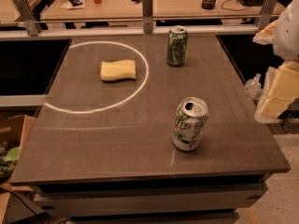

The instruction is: Move 7up can near sponge

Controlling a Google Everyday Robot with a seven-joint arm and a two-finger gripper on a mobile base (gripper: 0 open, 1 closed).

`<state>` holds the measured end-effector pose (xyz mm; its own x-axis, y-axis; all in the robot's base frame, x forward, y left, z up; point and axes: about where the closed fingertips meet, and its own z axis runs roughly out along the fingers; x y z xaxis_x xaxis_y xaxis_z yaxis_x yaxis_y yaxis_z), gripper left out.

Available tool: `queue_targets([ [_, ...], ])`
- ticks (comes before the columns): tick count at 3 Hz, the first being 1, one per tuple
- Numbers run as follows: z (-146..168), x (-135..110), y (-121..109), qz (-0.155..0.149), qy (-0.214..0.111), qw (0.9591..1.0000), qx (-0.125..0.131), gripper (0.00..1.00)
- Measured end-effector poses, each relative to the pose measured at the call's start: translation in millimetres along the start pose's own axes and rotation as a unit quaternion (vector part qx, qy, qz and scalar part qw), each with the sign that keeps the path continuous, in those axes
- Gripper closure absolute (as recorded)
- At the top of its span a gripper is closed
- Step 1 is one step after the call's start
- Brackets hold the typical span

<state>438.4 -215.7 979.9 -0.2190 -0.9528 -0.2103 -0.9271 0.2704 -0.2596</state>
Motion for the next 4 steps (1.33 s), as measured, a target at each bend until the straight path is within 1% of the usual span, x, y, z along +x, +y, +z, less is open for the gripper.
queue_targets([
  [1,0,0,0,0.000,0.000,1.0000,0.000,0.00],
  [2,-2,1,3,0.011,-0.021,0.9997,-0.004,0.00],
  [3,3,26,14,0.060,-0.091,0.9941,-0.008,0.00],
  [4,15,50,24,0.103,-0.169,0.9802,-0.007,0.00],
])
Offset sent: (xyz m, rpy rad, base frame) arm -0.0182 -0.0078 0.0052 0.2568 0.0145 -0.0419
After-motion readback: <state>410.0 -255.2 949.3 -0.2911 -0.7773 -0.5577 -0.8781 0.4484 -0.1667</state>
